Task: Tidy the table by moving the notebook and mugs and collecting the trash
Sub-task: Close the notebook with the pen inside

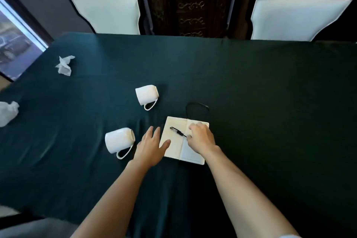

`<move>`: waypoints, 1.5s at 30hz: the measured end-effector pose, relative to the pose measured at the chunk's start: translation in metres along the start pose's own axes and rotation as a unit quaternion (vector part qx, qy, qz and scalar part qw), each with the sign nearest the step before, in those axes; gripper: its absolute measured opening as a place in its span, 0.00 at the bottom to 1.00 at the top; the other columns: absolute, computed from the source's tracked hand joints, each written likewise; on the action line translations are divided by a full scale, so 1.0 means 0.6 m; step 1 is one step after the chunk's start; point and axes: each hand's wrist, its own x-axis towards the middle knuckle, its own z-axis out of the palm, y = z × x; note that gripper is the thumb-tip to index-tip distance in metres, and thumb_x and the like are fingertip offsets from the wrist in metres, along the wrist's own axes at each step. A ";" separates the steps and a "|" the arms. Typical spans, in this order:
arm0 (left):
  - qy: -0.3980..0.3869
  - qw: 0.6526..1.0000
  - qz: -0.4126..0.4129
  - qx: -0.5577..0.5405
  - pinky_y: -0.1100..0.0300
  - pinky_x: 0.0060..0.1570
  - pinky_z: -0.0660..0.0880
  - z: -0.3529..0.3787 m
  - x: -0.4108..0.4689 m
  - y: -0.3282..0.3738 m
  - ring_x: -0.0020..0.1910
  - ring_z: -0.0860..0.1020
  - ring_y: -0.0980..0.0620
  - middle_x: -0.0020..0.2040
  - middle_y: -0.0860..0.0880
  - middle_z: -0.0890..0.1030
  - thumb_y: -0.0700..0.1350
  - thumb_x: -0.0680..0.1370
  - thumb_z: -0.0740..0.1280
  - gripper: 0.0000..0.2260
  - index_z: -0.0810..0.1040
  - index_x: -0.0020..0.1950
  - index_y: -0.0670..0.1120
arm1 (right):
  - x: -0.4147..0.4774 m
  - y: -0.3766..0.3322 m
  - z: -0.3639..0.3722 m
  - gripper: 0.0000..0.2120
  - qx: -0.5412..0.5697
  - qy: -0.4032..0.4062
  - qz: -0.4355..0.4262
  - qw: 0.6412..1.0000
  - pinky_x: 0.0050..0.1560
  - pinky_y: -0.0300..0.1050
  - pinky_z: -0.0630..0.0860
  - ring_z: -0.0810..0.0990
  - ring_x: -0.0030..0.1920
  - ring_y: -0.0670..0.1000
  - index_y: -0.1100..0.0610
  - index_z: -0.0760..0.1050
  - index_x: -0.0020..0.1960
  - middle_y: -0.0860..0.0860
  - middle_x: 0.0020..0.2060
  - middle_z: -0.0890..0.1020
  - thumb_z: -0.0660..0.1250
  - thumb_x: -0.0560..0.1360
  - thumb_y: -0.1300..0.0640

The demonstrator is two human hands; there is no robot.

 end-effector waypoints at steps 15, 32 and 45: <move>-0.134 0.991 -0.002 0.002 0.45 0.72 0.69 0.056 0.048 -0.023 0.79 0.60 0.39 0.84 0.44 0.56 0.54 0.83 0.62 0.26 0.65 0.81 0.49 | 0.036 0.003 0.059 0.07 0.035 -0.038 0.090 0.995 0.45 0.49 0.79 0.82 0.49 0.60 0.56 0.83 0.50 0.55 0.49 0.84 0.66 0.79 0.56; -0.131 0.985 0.079 0.074 0.46 0.65 0.75 0.055 0.046 -0.054 0.76 0.62 0.41 0.82 0.45 0.55 0.55 0.82 0.61 0.27 0.60 0.81 0.54 | -0.005 -0.072 0.114 0.05 0.235 0.091 0.312 0.916 0.40 0.37 0.72 0.79 0.41 0.49 0.56 0.84 0.49 0.51 0.44 0.86 0.70 0.76 0.57; -0.105 0.993 0.031 -0.042 0.40 0.74 0.65 0.063 0.051 -0.064 0.80 0.59 0.43 0.83 0.47 0.57 0.59 0.83 0.59 0.26 0.65 0.80 0.54 | 0.000 -0.055 0.104 0.12 0.247 0.095 0.323 0.909 0.46 0.44 0.77 0.82 0.47 0.51 0.54 0.79 0.49 0.49 0.45 0.84 0.70 0.77 0.45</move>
